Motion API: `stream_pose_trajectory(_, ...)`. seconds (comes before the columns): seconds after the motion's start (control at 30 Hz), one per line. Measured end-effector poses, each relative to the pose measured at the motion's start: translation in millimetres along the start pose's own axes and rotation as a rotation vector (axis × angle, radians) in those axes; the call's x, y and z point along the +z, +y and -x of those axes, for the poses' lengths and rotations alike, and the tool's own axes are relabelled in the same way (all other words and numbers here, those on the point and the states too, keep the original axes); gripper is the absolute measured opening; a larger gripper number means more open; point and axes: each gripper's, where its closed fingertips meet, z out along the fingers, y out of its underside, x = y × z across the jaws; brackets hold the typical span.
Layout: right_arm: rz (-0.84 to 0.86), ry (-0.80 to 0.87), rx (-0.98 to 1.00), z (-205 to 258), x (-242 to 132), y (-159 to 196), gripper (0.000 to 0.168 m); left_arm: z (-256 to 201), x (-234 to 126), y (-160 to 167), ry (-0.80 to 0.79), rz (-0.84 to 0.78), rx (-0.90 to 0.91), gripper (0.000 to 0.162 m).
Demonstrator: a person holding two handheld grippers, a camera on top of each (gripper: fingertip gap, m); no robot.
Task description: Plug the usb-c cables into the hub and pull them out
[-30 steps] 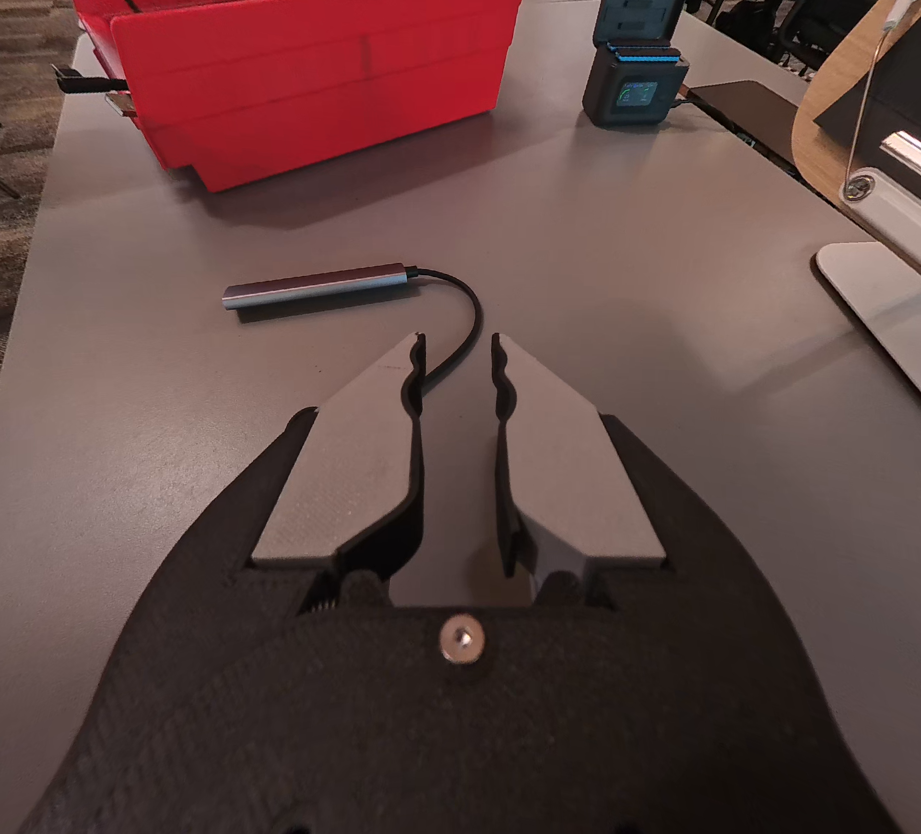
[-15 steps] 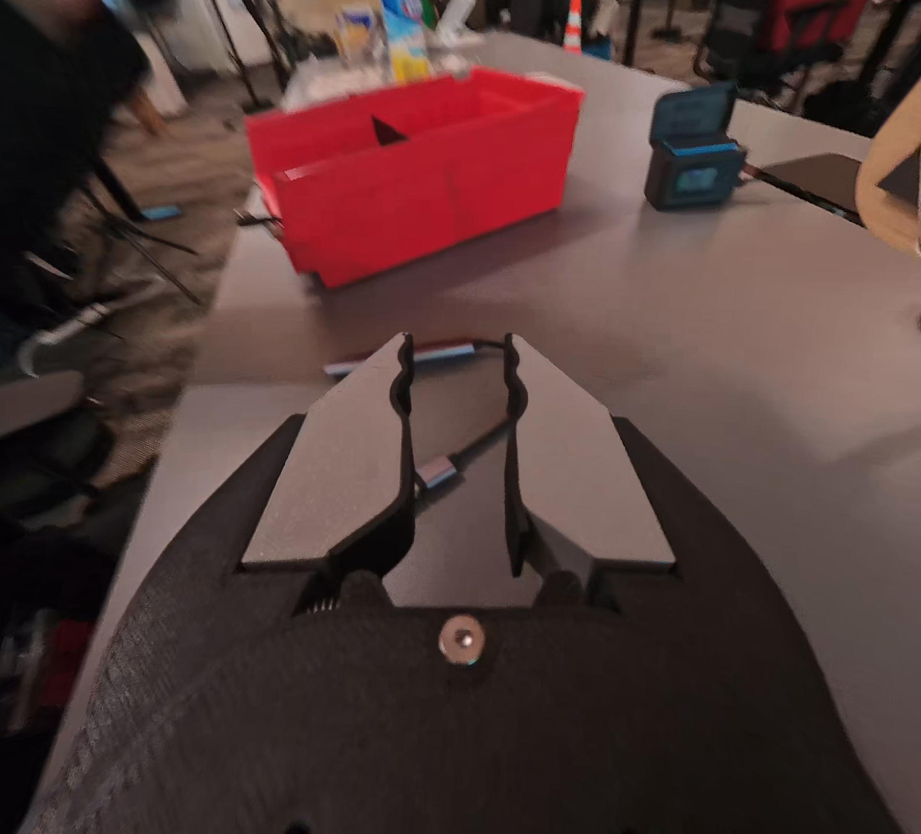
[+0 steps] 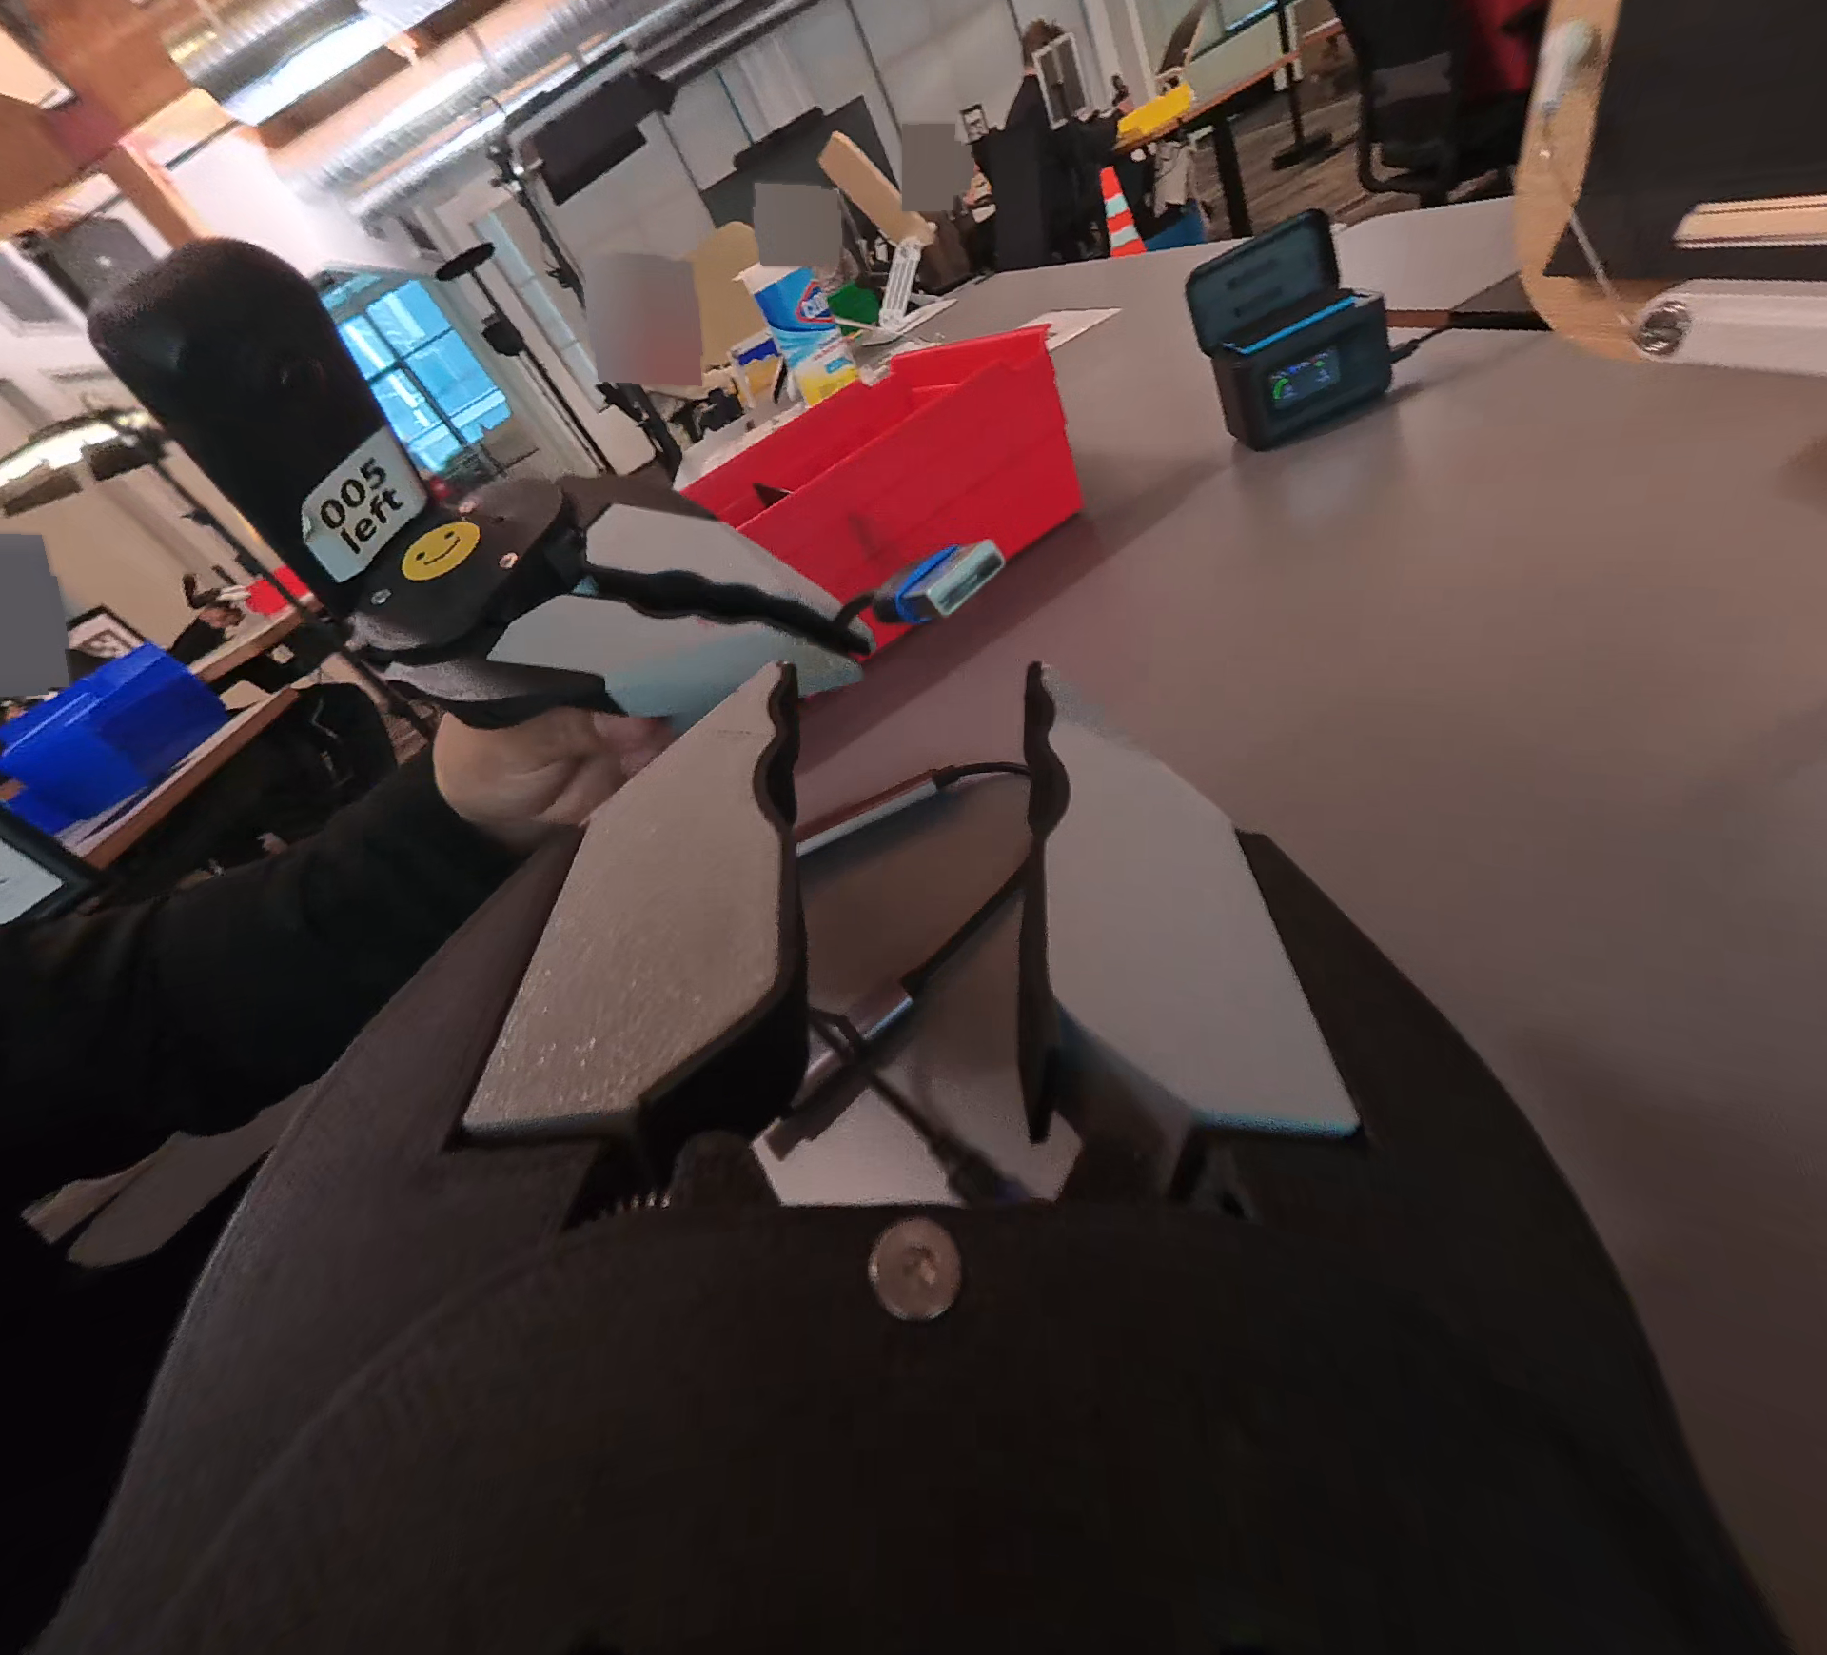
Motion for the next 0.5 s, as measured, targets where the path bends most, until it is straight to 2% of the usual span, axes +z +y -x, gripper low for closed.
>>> stream_pose_trajectory(0.07,-0.016,0.002,0.019,-3.6,-1.7,-2.3,0.038,-6.9,8.4,2.6,0.054,-0.013,-0.008,0.001)
stream_pose_trajectory(0.17,-0.049,-0.028,0.044,-2.9,-5.5,-7.5,0.010,-12.3,17.9,13.1,0.079,0.017,0.005,0.001)
stream_pose_trajectory(0.27,0.018,0.099,0.016,-22.8,-7.1,2.3,0.007,-5.4,15.2,22.5,0.029,0.061,0.007,0.004)
stream_pose_trajectory(0.33,0.035,0.216,-0.061,-36.3,-12.4,1.9,0.004,15.4,2.6,38.6,-0.075,0.167,-0.010,0.029)
stream_pose_trajectory(0.43,0.054,0.330,-0.131,-46.9,-20.7,-2.5,0.005,23.0,-21.2,65.5,-0.116,0.318,-0.065,0.046)
stream_pose_trajectory(0.5,0.074,0.382,-0.151,-52.8,-24.1,-2.4,0.005,13.8,-31.2,84.0,-0.100,0.396,-0.072,0.048)
